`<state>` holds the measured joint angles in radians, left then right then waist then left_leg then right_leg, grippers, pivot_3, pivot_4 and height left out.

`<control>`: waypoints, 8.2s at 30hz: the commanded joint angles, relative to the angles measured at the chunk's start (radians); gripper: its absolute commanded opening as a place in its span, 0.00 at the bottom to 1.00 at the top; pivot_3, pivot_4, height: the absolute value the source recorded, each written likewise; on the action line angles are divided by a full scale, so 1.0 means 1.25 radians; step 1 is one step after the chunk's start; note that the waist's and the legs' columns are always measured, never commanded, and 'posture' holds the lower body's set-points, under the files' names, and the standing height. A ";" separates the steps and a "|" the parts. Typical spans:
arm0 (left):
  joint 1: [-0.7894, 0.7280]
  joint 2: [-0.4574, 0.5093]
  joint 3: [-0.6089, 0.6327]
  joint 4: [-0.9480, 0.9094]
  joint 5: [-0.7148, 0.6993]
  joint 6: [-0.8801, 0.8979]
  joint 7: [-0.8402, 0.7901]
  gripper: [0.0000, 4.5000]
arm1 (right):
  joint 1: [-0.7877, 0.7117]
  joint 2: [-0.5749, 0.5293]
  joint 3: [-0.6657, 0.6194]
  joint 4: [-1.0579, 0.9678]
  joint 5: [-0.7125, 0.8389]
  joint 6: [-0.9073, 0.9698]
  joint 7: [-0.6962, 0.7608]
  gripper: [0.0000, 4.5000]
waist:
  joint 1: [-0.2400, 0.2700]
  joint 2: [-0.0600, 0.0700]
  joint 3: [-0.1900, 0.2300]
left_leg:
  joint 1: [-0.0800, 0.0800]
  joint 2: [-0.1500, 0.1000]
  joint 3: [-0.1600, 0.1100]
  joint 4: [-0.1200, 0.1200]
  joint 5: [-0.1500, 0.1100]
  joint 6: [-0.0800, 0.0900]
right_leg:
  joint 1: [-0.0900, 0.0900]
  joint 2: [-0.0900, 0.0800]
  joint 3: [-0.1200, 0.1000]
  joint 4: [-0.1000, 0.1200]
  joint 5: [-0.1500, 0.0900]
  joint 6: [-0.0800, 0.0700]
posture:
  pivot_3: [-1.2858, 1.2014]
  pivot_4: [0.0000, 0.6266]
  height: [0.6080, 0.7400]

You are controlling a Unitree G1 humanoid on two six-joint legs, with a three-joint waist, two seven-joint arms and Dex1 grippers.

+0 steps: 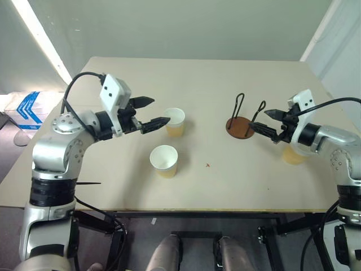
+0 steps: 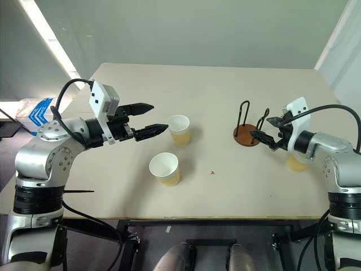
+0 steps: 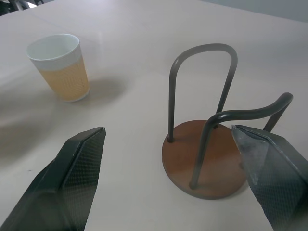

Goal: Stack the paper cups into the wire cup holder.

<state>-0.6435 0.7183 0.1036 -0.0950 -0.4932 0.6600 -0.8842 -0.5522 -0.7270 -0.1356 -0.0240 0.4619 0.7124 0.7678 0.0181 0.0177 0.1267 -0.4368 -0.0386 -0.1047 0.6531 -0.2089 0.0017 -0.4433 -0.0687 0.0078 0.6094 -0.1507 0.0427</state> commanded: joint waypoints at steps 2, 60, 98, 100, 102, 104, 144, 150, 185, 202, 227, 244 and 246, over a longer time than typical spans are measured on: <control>-0.011 0.000 0.007 -0.010 -0.001 -0.015 0.002 1.00 | -0.008 -0.017 -0.016 -0.015 -0.006 -0.004 0.000 0.98 | 0.000 0.000 0.000 | 0.000 0.000 0.000 0.000 0.000 0.000 | 0.000 0.000 0.000 0.000 0.000 0.000 | 0.52 0.24 1.00; -0.146 -0.032 -0.107 0.205 0.086 -0.134 -0.205 1.00 | -0.195 0.064 0.015 0.248 -0.095 0.068 -0.119 0.55 | 0.007 0.000 0.000 | -0.002 -0.001 0.001 -0.001 0.003 0.006 | -0.002 -0.003 -0.002 0.000 0.001 0.002 | 0.52 0.24 1.00; -0.154 0.094 -0.172 0.061 0.058 -0.095 -0.466 1.00 | 0.059 -0.020 0.126 -0.280 0.036 0.155 0.019 0.01 | 0.005 -0.001 0.000 | -0.005 -0.001 0.001 0.000 0.006 0.010 | -0.004 -0.003 -0.003 0.000 0.001 0.002 | 0.52 0.24 1.00; -0.153 0.096 -0.171 0.058 0.058 -0.092 -0.464 1.00 | 0.064 -0.021 0.139 -0.277 0.023 0.145 0.018 0.01 | 0.005 -0.001 0.000 | -0.005 -0.001 0.001 0.001 0.006 0.010 | -0.004 -0.003 -0.003 0.000 0.001 0.002 | 0.52 0.24 1.00; -0.153 0.097 -0.171 0.054 0.058 -0.089 -0.461 1.00 | 0.067 -0.020 0.142 -0.271 0.023 0.152 0.019 0.01 | 0.005 -0.001 0.000 | -0.005 -0.001 0.001 0.001 0.006 0.010 | -0.004 -0.003 -0.003 0.000 0.002 0.002 | 0.52 0.24 1.00; -0.153 0.098 -0.172 0.050 0.058 -0.086 -0.458 1.00 | 0.076 -0.028 0.142 -0.260 0.019 0.152 0.025 0.14 | 0.005 -0.002 0.000 | -0.005 -0.001 0.001 0.001 0.006 0.010 | -0.004 -0.003 -0.003 0.000 0.002 0.002 | 0.52 0.24 1.00; -0.063 0.164 -0.325 0.142 0.281 -0.385 -0.548 0.92 | 0.160 -0.095 -0.219 -0.450 0.414 0.339 -0.128 0.80 | 0.005 -0.002 0.000 | -0.008 -0.001 0.001 0.001 0.000 0.001 | -0.006 -0.003 -0.002 -0.001 0.000 0.001 | 0.52 0.24 1.00; -0.079 0.131 -0.323 0.169 0.288 -0.417 -0.554 0.51 | 0.167 -0.103 -0.227 -0.453 0.426 0.325 -0.146 0.80 | 0.005 -0.002 0.000 | -0.008 -0.001 0.001 0.001 0.000 0.001 | -0.006 -0.003 -0.002 -0.001 0.000 0.002 | 0.52 0.24 1.00; -0.694 0.002 -0.676 0.541 -0.081 -0.518 -0.584 0.00 | 0.374 -0.185 -0.287 -0.538 0.398 0.077 0.006 0.80 | 0.011 -0.002 0.000 | -0.014 -0.002 0.004 0.010 -0.004 0.007 | -0.005 -0.004 -0.001 -0.006 0.002 0.011 | 0.52 0.24 1.00; -0.783 -0.195 -0.786 0.756 -0.068 -0.696 -0.584 0.00 | 0.472 -0.180 -0.413 -0.603 0.477 0.121 -0.107 0.80 | 0.032 -0.003 0.000 | -0.020 -0.002 0.008 0.019 -0.011 0.015 | -0.004 -0.005 0.000 -0.013 0.003 0.030 | 0.52 0.24 1.00; -0.803 -0.305 -0.818 0.848 -0.031 -0.757 -0.584 0.00 | 0.603 -0.170 -0.532 -0.629 0.505 0.095 -0.122 0.80 | 0.035 -0.003 0.001 | -0.017 -0.002 0.015 0.025 -0.014 0.019 | 0.000 -0.005 0.007 -0.013 0.002 0.034 | 0.52 0.24 1.00; -0.803 -0.397 -0.789 0.952 0.097 -0.858 -0.584 0.00 | 0.606 -0.222 -0.667 -0.589 0.568 0.125 -0.176 0.80 | 0.035 -0.002 0.000 | -0.015 -0.003 0.027 0.037 -0.027 0.030 | 0.002 -0.005 0.019 -0.013 0.000 0.044 | 0.52 0.24 1.00; -0.806 -0.408 -0.776 0.962 0.109 -0.860 -0.584 0.00 | 0.607 -0.223 -0.660 -0.592 0.565 0.126 -0.180 0.80 | 0.035 -0.002 0.000 | -0.015 -0.003 0.027 0.037 -0.027 0.030 | 0.002 -0.005 0.019 -0.013 0.000 0.045 | 0.52 0.24 1.00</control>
<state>-1.6263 0.2192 -0.9043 1.1044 -0.3698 -0.3944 -1.5806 0.2088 -0.9913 -0.9287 -0.7508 1.1568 0.8736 0.5560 0.0619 0.0148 0.1272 -0.4552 -0.0418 -0.0712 0.6988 -0.2424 0.0392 -0.4405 -0.0749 0.0311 0.5936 -0.1514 0.0986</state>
